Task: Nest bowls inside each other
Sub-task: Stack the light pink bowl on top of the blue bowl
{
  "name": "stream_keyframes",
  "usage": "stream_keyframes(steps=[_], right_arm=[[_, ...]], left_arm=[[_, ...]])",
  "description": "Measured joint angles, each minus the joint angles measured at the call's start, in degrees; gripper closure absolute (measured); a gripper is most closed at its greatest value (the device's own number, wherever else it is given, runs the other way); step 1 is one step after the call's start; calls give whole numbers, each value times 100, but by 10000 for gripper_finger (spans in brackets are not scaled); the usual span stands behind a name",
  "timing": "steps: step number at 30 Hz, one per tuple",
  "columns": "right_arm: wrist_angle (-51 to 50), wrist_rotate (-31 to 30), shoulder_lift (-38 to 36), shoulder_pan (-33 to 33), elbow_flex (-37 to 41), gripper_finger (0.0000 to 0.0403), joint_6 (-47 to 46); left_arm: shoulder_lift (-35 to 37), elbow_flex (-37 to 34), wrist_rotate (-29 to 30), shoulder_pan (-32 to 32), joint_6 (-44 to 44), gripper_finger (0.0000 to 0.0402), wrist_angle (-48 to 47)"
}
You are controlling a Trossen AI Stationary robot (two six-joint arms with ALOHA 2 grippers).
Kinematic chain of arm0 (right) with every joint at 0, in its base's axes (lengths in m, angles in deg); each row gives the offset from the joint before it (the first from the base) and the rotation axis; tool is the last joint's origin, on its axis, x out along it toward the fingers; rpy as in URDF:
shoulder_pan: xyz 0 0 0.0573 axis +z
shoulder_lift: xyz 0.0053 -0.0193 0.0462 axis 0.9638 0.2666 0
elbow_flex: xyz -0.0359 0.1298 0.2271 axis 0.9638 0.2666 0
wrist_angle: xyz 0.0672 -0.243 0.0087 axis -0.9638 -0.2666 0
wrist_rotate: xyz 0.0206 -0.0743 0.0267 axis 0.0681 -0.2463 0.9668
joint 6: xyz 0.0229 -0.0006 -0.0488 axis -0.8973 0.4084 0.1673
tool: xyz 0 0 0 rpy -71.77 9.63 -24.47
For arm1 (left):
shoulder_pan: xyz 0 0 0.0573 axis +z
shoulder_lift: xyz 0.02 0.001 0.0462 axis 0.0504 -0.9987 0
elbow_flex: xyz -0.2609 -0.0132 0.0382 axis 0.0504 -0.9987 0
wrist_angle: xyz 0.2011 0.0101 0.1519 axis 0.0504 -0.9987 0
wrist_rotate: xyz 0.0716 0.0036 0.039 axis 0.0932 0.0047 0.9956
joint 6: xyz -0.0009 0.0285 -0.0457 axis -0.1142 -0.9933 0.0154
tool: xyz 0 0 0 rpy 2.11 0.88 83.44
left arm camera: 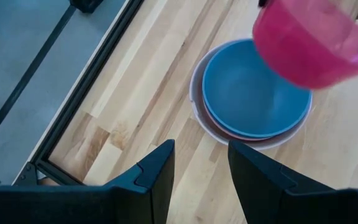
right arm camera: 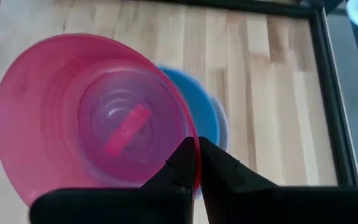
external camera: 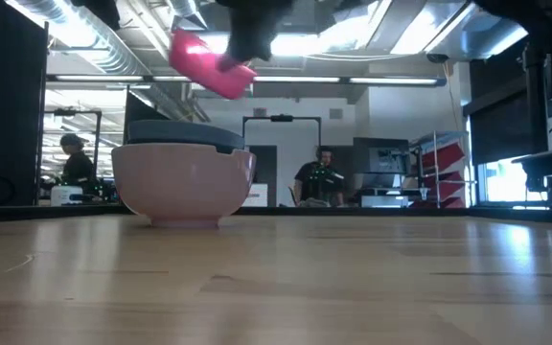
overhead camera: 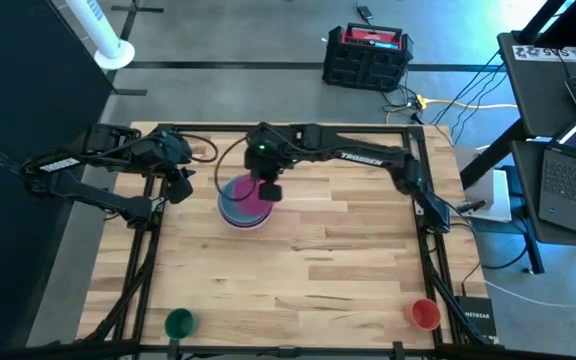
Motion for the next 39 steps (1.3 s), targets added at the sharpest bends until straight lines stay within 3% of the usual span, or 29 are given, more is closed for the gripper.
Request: stream_keyframes(steps=[5, 25, 31, 35, 39], right_arm=[[471, 11, 263, -54, 223, 403, -4], [428, 76, 852, -132, 224, 397, 161], [499, 491, 838, -133, 224, 336, 179], [476, 505, 816, -132, 224, 281, 179], [506, 175, 759, -141, 170, 252, 268]], left_arm=[[0, 0, 1, 0, 24, 267, 3], [-239, 2, 0, 0, 59, 267, -8], [-238, 2, 0, 0, 61, 267, -11], [-238, 2, 0, 1, 61, 267, -12], [-238, 2, 0, 0, 48, 267, -28]])
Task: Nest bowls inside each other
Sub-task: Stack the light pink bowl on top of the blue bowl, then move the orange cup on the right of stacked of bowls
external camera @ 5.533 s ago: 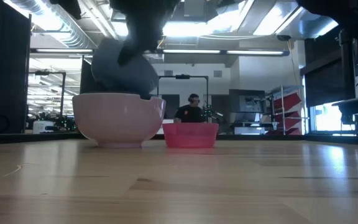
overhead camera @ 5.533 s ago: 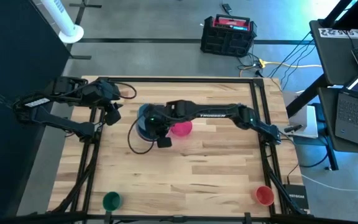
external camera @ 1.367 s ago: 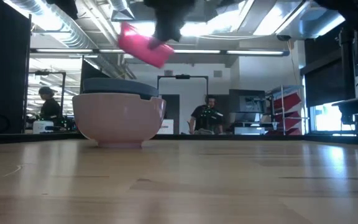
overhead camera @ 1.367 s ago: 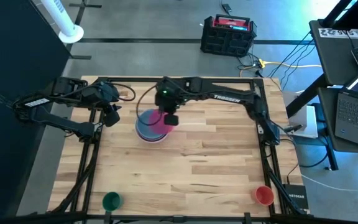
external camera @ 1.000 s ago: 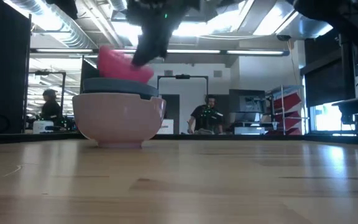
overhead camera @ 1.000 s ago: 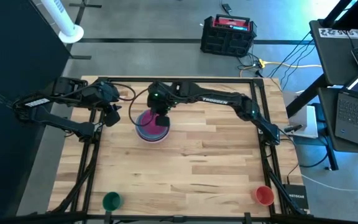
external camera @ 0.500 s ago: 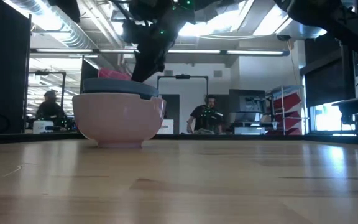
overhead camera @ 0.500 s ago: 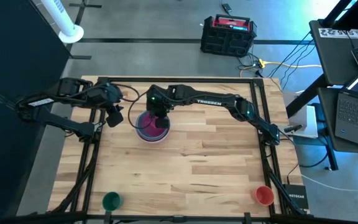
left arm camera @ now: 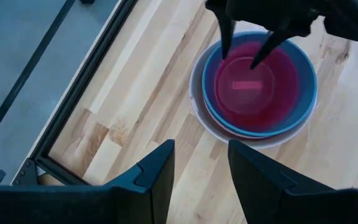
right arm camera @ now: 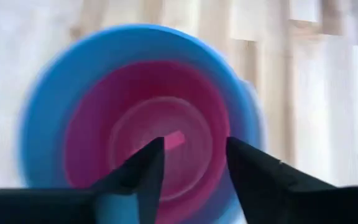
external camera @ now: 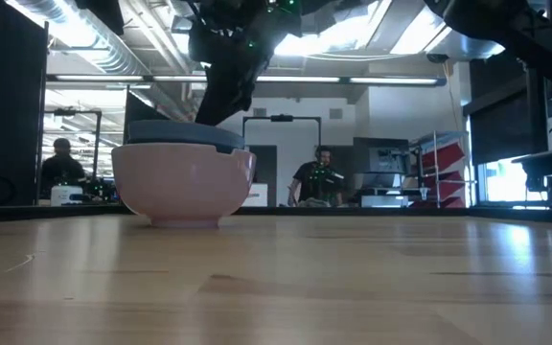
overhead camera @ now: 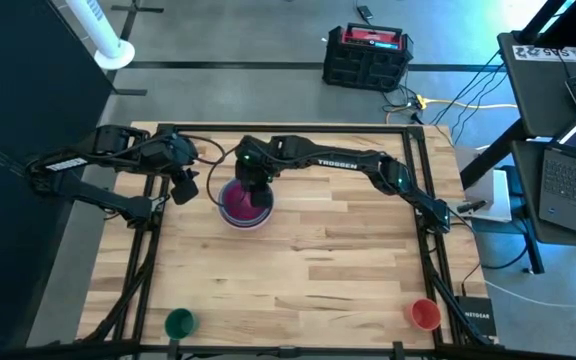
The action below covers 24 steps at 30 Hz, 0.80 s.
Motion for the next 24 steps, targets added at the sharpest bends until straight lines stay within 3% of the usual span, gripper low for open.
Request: stream_keyframes(steps=[10, 18, 24], right_arm=[[78, -921, -226, -28, -151, 194, 236], [-1793, -760, -1154, 21, -127, 194, 42], [-2867, -728, -1894, 416, 94, 194, -142]], left_arm=[[2, 0, -1, 0, -46, 267, -71], [100, 0, -70, -203, -219, 267, -135], [201, -2, -85, -586, -290, 267, 71]])
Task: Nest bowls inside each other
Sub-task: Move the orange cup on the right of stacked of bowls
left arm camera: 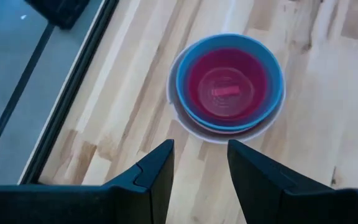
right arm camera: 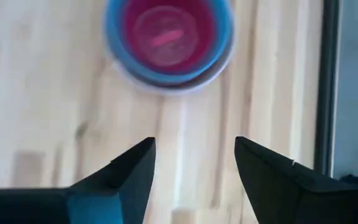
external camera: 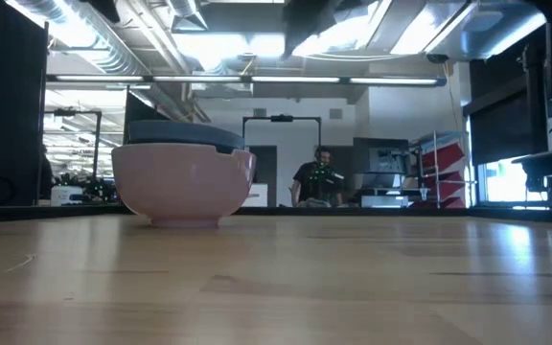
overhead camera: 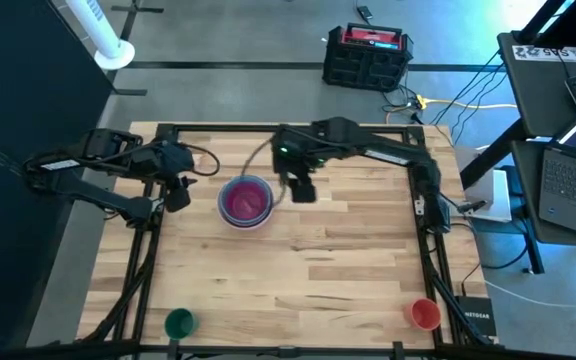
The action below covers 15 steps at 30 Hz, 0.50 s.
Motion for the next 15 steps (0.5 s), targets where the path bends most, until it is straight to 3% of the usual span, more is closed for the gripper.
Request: stream_keyframes(steps=[3, 15], right_arm=[[-67, -13, -443, 291, 439, 194, -416], [852, -295, -3042, 2196, 4443, 194, -3215]], left_arm=[[7, 1, 2, -151, 56, 267, -11], [4, 2, 0, -701, 57, 267, -13]])
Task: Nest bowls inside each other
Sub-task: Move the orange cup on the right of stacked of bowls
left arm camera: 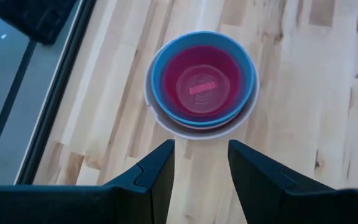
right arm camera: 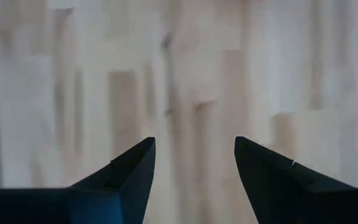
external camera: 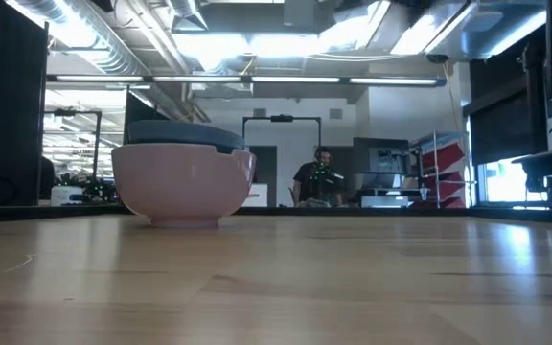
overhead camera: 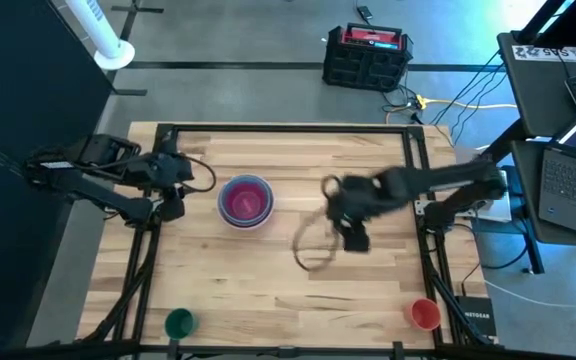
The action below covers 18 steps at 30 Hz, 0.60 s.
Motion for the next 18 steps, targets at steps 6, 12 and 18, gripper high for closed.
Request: stream_keyframes(steps=[6, 12, 18], right_arm=[[424, 256, -1229, 1215, 1557, 194, -2069], [-72, 535, -1624, 2609, 1830, 194, -3552], [-112, 791, -1613, 3844, 1836, 194, -4559]], left_arm=[[0, 0, 0, -128, -33, 267, -2], [-2, -2, 0, -136, 6, 267, -4], [-2, -2, 0, -136, 46, 267, -4]])
